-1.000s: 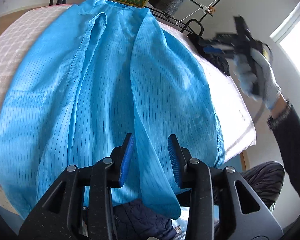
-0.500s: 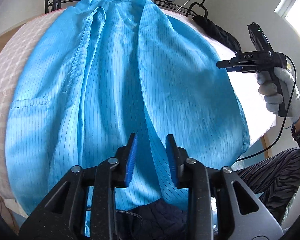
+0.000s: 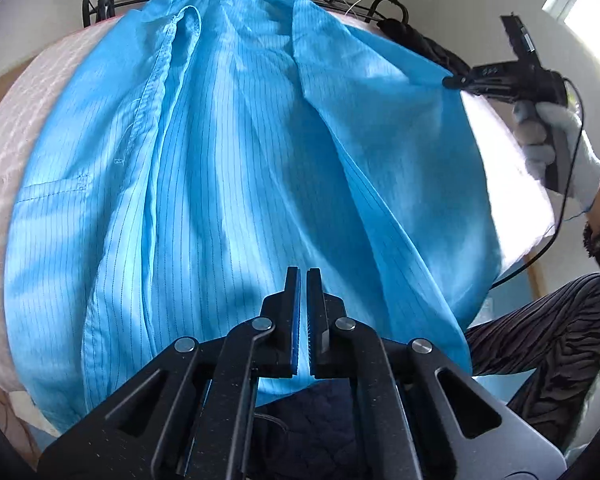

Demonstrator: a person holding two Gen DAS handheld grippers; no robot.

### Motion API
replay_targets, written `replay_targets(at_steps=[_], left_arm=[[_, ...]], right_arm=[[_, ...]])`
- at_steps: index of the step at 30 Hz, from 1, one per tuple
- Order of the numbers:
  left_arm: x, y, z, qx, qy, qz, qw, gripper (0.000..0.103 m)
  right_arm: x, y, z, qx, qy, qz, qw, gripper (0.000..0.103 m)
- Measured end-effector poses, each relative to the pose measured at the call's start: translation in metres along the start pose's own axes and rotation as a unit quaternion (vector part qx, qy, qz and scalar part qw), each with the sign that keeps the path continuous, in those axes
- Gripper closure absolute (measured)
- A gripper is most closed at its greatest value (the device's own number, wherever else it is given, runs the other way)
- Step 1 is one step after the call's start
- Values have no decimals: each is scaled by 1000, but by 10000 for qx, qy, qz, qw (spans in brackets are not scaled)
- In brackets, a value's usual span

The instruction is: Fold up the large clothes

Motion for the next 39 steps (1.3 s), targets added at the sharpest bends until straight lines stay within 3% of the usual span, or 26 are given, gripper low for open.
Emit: replay_targets(at_steps=[2, 5, 7, 10, 11, 14, 17, 23, 24, 25, 26, 32, 39], left_arm=[[-1, 5, 2, -87, 69, -113, 9999, 102], [-20, 22, 12, -273, -74, -275, 9992, 102], [-40, 32, 17, -334, -247, -463, 9981, 102], [-67, 31, 24, -325, -615, -611, 9957, 102], [-77, 26, 23, -242, -772, -661, 9945, 102], [-89, 12, 18, -49, -1012, -686, 9925, 102], [-92, -7, 13, 223, -1022, -773, 9915, 102], [-91, -14, -6, 430, -1265, -489, 9898, 102], [-90, -14, -5, 432, -1276, -462, 9898, 102], [-90, -14, -5, 435, -1304, -432, 9896, 102], [-91, -13, -3, 441, -1341, -403, 9892, 102], [-119, -28, 15, 689, -1715, -441, 9818, 102], [-88, -34, -9, 1238, -2323, 310, 9642, 102]], right_arm=[[11, 6, -4, 132, 182, 199, 9995, 100], [29, 29, -15, 14, 574, -26, 9983, 99], [40, 43, -29, 68, 666, 136, 9977, 96], [59, 61, -65, 304, 691, 573, 9955, 72], [62, 65, -75, 345, 668, 691, 9948, 70], [69, 72, -117, 654, 462, 1110, 9906, 70], [60, 63, -144, 863, 202, 1100, 9900, 70], [41, 33, -157, 1064, -370, 1259, 9856, 70], [41, 28, -158, 1072, -345, 1244, 9858, 70], [42, 25, -157, 1045, -335, 1214, 9865, 79], [43, 22, -157, 1034, -320, 1206, 9868, 98], [42, 17, -144, 836, -88, 889, 9925, 102], [31, 8, -134, 789, -197, 761, 9938, 103]])
Point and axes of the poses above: each gripper's, at about its wrist camera, not at the fingertips, and y roughly against the way its jaws point, x to its left, z to its top, the point moved 9 cm from there along -y, roughly the way its jaws point, and after that the axes turned 1 degree about -x, right-handed, at the moved point
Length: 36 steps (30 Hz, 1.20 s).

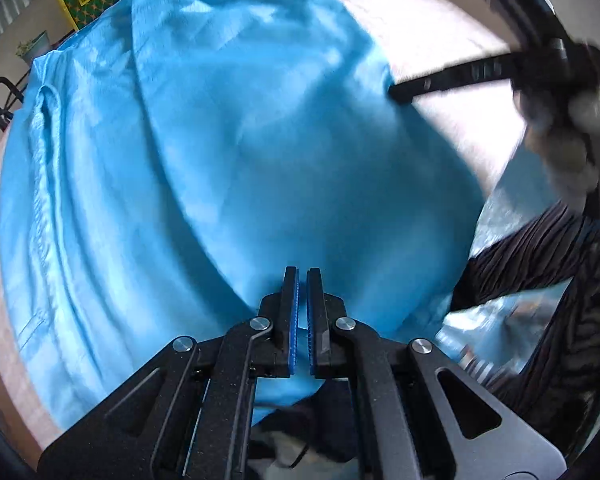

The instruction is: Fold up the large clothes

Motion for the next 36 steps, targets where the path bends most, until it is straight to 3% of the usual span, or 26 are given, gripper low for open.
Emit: replay_targets(at_steps=[3, 7, 11, 15, 17, 20, 22, 24, 26, 28, 33, 34, 36], left_arm=[[17, 0, -35, 197, -47, 272, 9994, 102], [39, 12, -65, 138, 410, 337, 9985, 102], [35, 37, -72, -404, 641, 238, 9968, 102], [8, 60, -48, -1222, 716, -379, 9892, 102], [-7, 51, -43, -1175, 611, -553, 9896, 102], [-8, 17, -49, -827, 483, -199, 9952, 102], [3, 10, -57, -793, 672, -173, 9944, 102], [10, 15, -56, -897, 878, -181, 9919, 102], [12, 24, -56, -1055, 988, -171, 9894, 102], [9, 32, -50, -1202, 1009, -157, 9875, 102], [-16, 39, -35, -1519, 1104, -332, 9816, 102], [-22, 37, -32, -1565, 1104, -342, 9809, 102], [-33, 34, -30, -1602, 1129, -390, 9798, 93]], right_arm=[[4, -3, 3, -10, 33, -36, 10000, 103], [8, -7, 8, -17, 25, -57, 10000, 103], [9, -2, 8, -73, 51, -29, 10000, 103], [15, 16, 9, -277, 123, 133, 9995, 103], [12, 20, 10, -313, 136, 105, 9994, 103], [11, 24, 8, -293, 132, 230, 9992, 102], [9, 32, 3, -296, 156, 275, 9991, 101], [10, 44, -8, -284, 209, 411, 9985, 92], [12, 51, -24, -254, 224, 533, 9980, 64], [13, 56, -38, -228, 253, 604, 9976, 60], [10, 38, -61, 149, 277, 584, 9978, 60], [10, 34, -62, 222, 242, 634, 9974, 62], [10, 26, -64, 350, 133, 764, 9964, 76]])
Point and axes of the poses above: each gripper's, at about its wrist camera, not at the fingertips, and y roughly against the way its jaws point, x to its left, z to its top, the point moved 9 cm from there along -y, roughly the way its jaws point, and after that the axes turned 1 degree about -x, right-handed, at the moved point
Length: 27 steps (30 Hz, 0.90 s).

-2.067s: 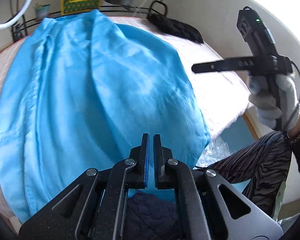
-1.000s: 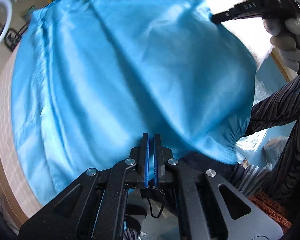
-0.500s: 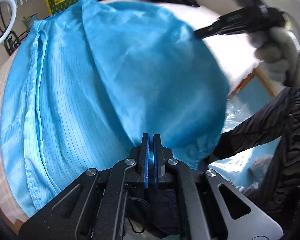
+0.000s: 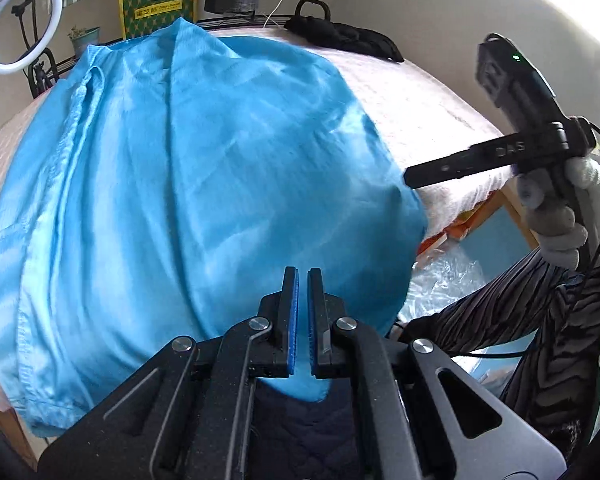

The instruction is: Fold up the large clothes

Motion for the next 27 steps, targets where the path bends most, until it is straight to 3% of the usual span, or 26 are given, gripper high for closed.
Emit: replay_targets(at_steps=[1, 2, 3, 12, 24, 26, 27], left_arm=[[-4, -3, -1, -4, 26, -8, 10000, 74], [-8, -5, -2, -39, 56, -36, 10000, 57], [-12, -8, -2, -89, 101, -84, 9999, 55], [-70, -40, 13, -151, -154, -195, 9996, 55], [-85, -73, 37, -273, 134, 75, 9995, 49], [-80, -77, 40, -325, 131, 307, 9989, 71], [-77, -77, 42, -354, 138, 318, 9988, 78]], right_arm=[[0, -3, 0, 78, -45, 73, 9999, 91], [1, -6, 0, 151, -85, 159, 9997, 97], [2, -8, 1, 176, -103, 229, 9995, 97], [16, 3, 18, -5, -228, 622, 9978, 102], [10, 13, 34, -78, -306, 872, 9957, 102], [7, 17, 38, -122, -334, 954, 9948, 102], [8, 18, 39, -119, -282, 931, 9952, 102]])
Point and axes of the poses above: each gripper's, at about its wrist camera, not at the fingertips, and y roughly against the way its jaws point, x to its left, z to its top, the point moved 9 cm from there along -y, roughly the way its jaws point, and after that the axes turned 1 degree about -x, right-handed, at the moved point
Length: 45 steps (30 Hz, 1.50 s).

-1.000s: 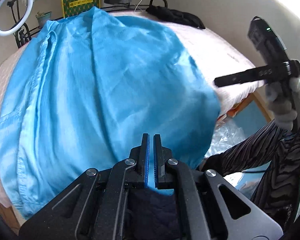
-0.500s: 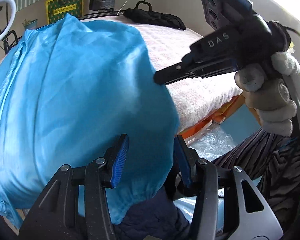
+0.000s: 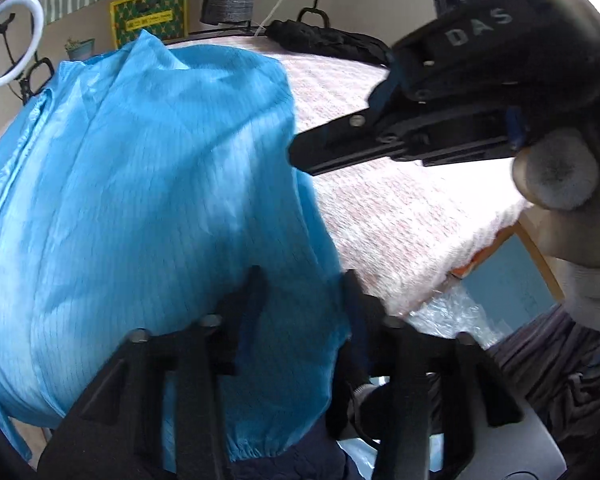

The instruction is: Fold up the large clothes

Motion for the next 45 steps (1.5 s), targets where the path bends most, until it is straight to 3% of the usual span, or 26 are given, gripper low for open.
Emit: replay_targets(at_steps=[1, 2, 5, 6, 8, 9, 11, 13, 16, 18, 19, 20, 23, 29, 34, 36, 39, 45], left_arm=[[4, -1, 2, 6, 78, -18, 10000, 89], [8, -1, 2, 28, 181, -81, 9998, 93], [16, -1, 1, 66, 364, -305, 9988, 97], [16, 0, 1, 71, 381, -332, 9987, 98], [17, 2, 1, 96, 478, -425, 9979, 100], [17, 2, 1, 111, 519, -469, 9975, 100], [17, 5, 1, 123, 611, -568, 9964, 101], [17, 7, 1, 127, 693, -670, 9953, 102], [16, 13, 2, 136, 790, -828, 9933, 102], [17, 16, 4, 132, 878, -949, 9915, 103], [18, 18, 5, 141, 912, -1013, 9906, 103], [18, 20, 5, 151, 918, -1065, 9899, 103], [27, 28, 8, 124, 984, -1100, 9890, 103], [57, 54, 18, -75, 1362, -1265, 9825, 103], [79, 74, 16, -260, 1496, -1271, 9802, 103], [85, 77, 11, -267, 1590, -1383, 9772, 103], [97, 85, 6, -420, 1634, -1257, 9776, 103], [146, 109, -9, -586, 2134, -1108, 9689, 103]], right_arm=[[1, 1, 0, 4, 91, -44, 9999, 102], [4, 2, 2, -29, 206, -71, 9998, 102], [-2, 5, 16, -112, 311, -324, 9989, 99], [-12, 5, 24, -141, 196, -446, 9987, 95], [-32, 3, 40, -249, -189, -458, 9985, 61], [-41, 1, 49, -306, -410, -404, 9979, 55], [-58, -3, 67, -427, -674, -449, 9958, 53], [-74, -7, 87, -605, -897, -467, 9930, 53], [-85, -11, 112, -856, -1265, -90, 9882, 53], [-84, -18, 126, -946, -1305, 80, 9869, 67], [-80, -23, 131, -920, -1269, 106, 9876, 91], [-76, -30, 135, -846, -1210, 55, 9890, 99], [-56, -39, 143, -819, -828, -393, 9924, 102], [10, -28, 159, -981, -90, -577, 9935, 102], [51, -36, 167, -902, -78, -637, 9939, 102], [71, -46, 169, -800, 111, -763, 9938, 102], [106, -68, 171, -555, 516, -994, 9922, 102], [171, -135, 177, -114, 1171, -1318, 9843, 102]])
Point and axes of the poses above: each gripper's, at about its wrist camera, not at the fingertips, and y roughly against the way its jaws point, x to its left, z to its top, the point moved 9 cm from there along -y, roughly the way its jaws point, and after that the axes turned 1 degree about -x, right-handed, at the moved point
